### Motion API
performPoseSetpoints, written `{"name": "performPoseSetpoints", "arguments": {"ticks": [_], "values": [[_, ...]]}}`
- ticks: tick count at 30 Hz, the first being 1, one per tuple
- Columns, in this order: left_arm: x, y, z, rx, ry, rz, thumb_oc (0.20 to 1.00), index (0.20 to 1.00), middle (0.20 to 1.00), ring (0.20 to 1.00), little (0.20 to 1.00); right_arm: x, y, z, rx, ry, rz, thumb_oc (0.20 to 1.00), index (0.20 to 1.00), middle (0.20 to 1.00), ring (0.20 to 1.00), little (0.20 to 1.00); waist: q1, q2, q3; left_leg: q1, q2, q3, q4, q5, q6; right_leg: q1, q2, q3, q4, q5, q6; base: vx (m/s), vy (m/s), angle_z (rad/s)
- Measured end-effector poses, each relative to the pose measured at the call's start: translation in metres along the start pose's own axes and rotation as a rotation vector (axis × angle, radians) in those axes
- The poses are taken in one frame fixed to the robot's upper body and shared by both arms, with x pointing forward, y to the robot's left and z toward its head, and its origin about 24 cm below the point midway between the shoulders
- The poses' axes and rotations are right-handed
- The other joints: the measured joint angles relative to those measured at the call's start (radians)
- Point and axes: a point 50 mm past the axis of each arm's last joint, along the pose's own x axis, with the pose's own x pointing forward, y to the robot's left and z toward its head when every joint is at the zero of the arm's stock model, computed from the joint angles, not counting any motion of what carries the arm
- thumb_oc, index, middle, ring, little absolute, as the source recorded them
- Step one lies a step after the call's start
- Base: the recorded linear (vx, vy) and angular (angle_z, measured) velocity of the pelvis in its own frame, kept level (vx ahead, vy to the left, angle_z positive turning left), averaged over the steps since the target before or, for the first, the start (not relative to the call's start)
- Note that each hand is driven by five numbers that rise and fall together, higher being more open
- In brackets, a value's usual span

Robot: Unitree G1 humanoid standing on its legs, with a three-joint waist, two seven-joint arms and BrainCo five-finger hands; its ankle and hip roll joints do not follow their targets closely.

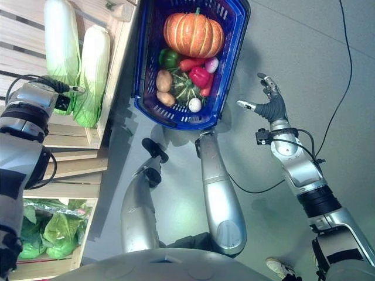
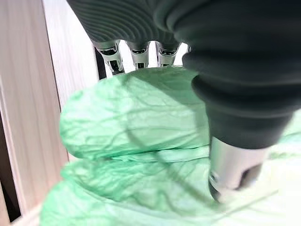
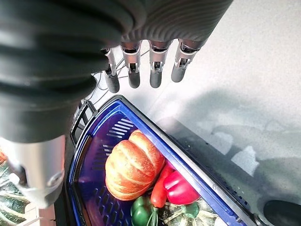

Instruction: Pick up fruits and vegetables into the basket

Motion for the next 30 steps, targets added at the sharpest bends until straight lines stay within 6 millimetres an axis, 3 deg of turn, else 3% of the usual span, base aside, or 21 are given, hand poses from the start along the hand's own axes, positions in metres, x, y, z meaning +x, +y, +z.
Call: {"name": "performPoseSetpoints", "arguments": {"ticks": [5,10,16,24,30], "values": [[0.004,-0.011,-0.016,-0.299,-0.083,-0.082,0.200,0.200,0.200,0.200,0.200,-0.008,-0.002,-0.009,0.016,0.032,-0.013,1.000,1.000,1.000,1.000,1.000,0.012,0.000,0.000,0.005,-0.007,-0.003,-0.001,0.000,0.004,0.013,-0.006,-0.006,-0.002,-0.003,0.004,-0.01,-0.031,0.05],[0.003,-0.029,-0.025,-0.493,-0.139,-0.131,0.200,0.200,0.200,0.200,0.200,-0.013,0.002,-0.014,0.022,0.038,-0.025,1.000,1.000,1.000,1.000,1.000,0.024,-0.002,0.001,0.006,-0.017,-0.018,0.000,0.000,0.010,0.027,-0.018,-0.019,0.000,-0.005,0.007,-0.01,-0.048,0.09],[-0.002,-0.041,-0.016,-0.632,-0.177,-0.119,0.200,0.200,0.200,0.200,0.200,-0.013,0.008,-0.012,0.039,0.022,-0.026,1.000,1.000,1.000,1.000,1.000,0.042,-0.036,0.021,0.040,-0.019,-0.032,0.002,0.001,0.013,0.074,-0.023,-0.032,-0.008,-0.006,0.010,-0.02,-0.049,0.07],[-0.006,-0.050,-0.015,-0.645,-0.218,-0.061,0.200,0.200,0.200,0.200,0.200,-0.013,0.009,-0.009,0.053,-0.009,-0.029,1.000,1.000,1.000,1.000,1.000,0.048,-0.051,0.030,0.075,-0.017,-0.051,-0.002,0.001,0.012,0.129,-0.026,-0.056,-0.022,-0.006,0.010,-0.01,-0.005,0.03],[-0.012,-0.057,-0.023,-0.477,-0.302,0.015,0.200,0.200,0.200,0.200,0.200,-0.013,0.010,0.013,0.041,-0.133,0.021,1.000,1.000,1.000,1.000,1.000,0.072,-0.054,0.034,0.139,-0.020,-0.052,-0.016,0.002,0.013,0.198,-0.033,-0.065,-0.036,-0.006,0.011,0.00,-0.003,0.01]]}}
